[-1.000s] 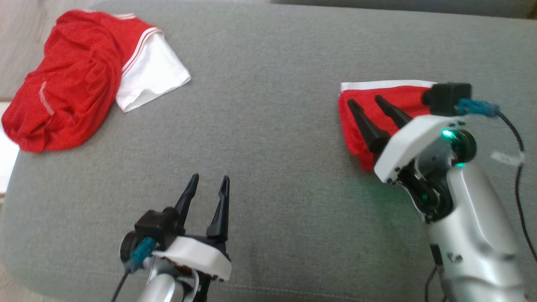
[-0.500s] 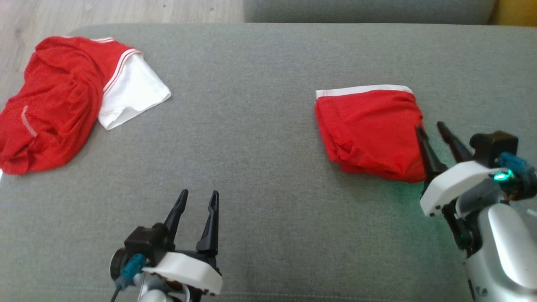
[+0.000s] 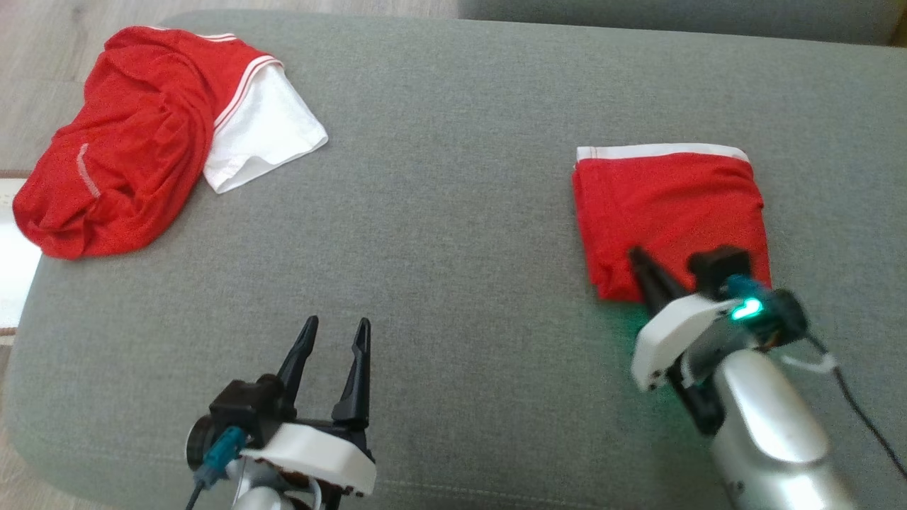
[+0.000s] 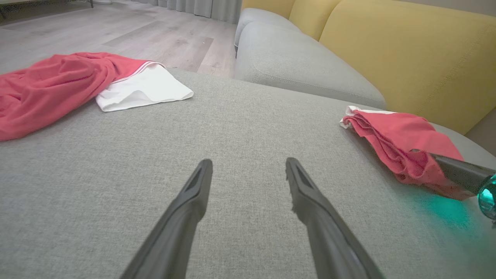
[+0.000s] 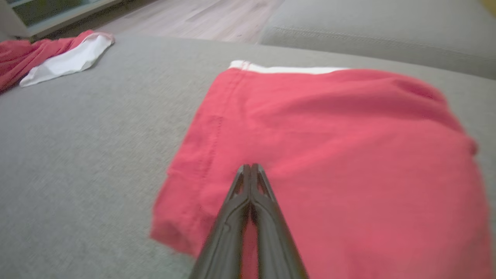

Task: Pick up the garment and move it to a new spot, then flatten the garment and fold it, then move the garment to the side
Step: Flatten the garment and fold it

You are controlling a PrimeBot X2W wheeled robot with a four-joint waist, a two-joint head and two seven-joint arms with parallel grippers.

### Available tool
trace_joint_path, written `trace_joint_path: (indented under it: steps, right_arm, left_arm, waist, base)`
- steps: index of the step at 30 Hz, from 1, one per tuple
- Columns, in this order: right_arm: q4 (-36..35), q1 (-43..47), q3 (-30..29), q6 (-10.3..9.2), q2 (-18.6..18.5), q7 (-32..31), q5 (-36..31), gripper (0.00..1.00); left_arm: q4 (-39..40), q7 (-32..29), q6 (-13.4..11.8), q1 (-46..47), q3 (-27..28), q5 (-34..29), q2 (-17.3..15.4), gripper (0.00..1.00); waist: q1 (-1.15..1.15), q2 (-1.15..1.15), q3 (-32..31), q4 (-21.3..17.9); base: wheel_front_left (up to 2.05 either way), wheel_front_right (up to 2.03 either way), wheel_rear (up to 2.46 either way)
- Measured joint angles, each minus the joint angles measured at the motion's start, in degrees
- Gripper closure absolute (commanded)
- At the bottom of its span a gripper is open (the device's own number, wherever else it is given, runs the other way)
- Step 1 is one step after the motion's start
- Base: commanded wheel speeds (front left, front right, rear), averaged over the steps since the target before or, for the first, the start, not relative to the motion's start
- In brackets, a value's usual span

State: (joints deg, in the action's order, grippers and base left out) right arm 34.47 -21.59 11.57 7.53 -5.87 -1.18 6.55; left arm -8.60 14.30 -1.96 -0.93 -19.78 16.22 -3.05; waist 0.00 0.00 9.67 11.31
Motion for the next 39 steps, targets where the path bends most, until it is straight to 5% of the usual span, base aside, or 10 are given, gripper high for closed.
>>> trace_joint_path:
  steps: [12, 20, 24, 32, 39]
  right_arm:
    - [6.14, -0.04, 10.8, 0.0, 1.74, 1.2, 3.09, 1.0]
    - [-0.91, 3.95, 5.08, 0.0, 1.57, 8.11, 4.76, 1.0]
    - [-6.02, 9.29, -0.76, 0.0, 1.13, 11.91, 4.03, 0.0]
    - [-13.97, 19.05, -10.1, 0.0, -0.69, 14.68, 2.88, 0.0]
    - [-15.43, 24.55, -10.71, 0.0, -1.42, 15.1, 2.97, 0.0]
  left_arm:
    - [-0.05, 0.0, -0.13, -0.1, 0.64, 0.01, 0.0, 0.0]
    - [-1.01, 0.0, -0.01, -1.45, 3.43, -0.13, 0.0, 0.0]
    - [-2.14, -0.01, 0.47, -3.89, 5.21, -1.23, 0.03, 0.0]
    - [-3.91, -0.01, 1.93, -6.73, 8.09, -2.74, -0.01, 0.0]
    - [-4.3, -0.01, 2.0, -8.76, 9.89, -3.03, -0.01, 0.0]
  waist:
    - [0.0, 0.0, -2.09, -0.88]
    - [0.0, 0.0, -5.54, -3.71]
    - [0.0, 0.0, -7.58, -5.33]
    - [0.0, 0.0, -11.26, -7.23]
    - [0.0, 0.0, -12.72, -7.12]
  base:
    - [0.0, 0.0, 0.0]
    - [0.0, 0.0, 0.0]
    - [0.0, 0.0, 0.0]
    - [0.0, 0.0, 0.0]
    - [0.0, 0.0, 0.0]
